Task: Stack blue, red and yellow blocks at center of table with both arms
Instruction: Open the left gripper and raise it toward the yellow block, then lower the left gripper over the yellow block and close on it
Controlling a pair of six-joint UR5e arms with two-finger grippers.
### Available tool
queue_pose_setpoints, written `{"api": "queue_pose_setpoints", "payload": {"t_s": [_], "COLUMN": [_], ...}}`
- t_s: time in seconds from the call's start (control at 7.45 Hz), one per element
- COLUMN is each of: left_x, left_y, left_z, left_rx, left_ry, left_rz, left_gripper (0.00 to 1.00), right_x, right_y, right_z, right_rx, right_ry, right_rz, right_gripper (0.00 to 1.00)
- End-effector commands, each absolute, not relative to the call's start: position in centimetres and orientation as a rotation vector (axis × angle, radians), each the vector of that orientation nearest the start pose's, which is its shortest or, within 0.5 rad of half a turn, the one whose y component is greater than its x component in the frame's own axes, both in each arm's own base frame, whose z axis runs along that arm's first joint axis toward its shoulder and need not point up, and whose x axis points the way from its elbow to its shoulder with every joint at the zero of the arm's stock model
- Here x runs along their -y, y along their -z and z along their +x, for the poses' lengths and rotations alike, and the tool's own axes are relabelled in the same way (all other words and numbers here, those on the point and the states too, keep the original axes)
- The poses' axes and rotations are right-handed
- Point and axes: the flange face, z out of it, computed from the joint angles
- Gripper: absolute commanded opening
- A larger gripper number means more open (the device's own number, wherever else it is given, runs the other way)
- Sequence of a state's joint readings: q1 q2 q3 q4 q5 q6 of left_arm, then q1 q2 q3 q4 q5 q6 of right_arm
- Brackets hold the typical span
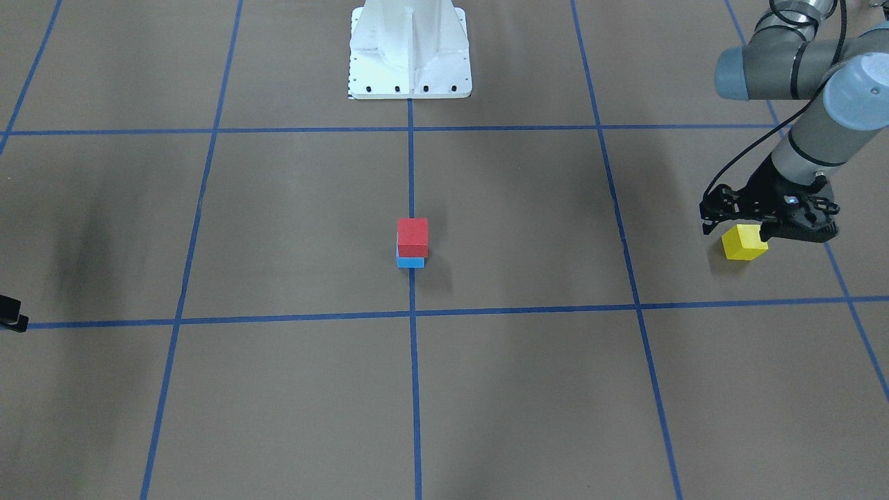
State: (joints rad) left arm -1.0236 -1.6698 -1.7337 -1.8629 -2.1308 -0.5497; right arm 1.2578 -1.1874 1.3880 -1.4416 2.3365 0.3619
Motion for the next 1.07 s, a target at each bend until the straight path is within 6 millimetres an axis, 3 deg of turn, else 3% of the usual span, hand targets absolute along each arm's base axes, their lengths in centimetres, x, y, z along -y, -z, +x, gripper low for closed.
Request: {"api": "queue_pose_setpoints", "payload": {"t_s": [0.0,0.27,0.94], "left_x": [51.1,51.1,51.1], "left_y": [-54.2,-56.8,-58.9], "left_z": [21.6,21.5,21.6], "left_rx": [-0.743,-0.738,-0.718], "left_ry": [-0.15,-0.173,-0.164], "left_rz": [0.16,0.164,0.131], "left_gripper": [1.0,1.0,1.0], "right_x": [64.9,64.9,64.9], "right_y": [-51.4,-51.4,-51.4], "right_z": [-14.2,-14.2,-14.2], "right_rx": [0.819,0.819,0.819], "right_ry": [0.079,0.078,0.082], "right_rz": [0.045,0.044,0.047], "right_gripper": [1.0,1.0,1.0]}}
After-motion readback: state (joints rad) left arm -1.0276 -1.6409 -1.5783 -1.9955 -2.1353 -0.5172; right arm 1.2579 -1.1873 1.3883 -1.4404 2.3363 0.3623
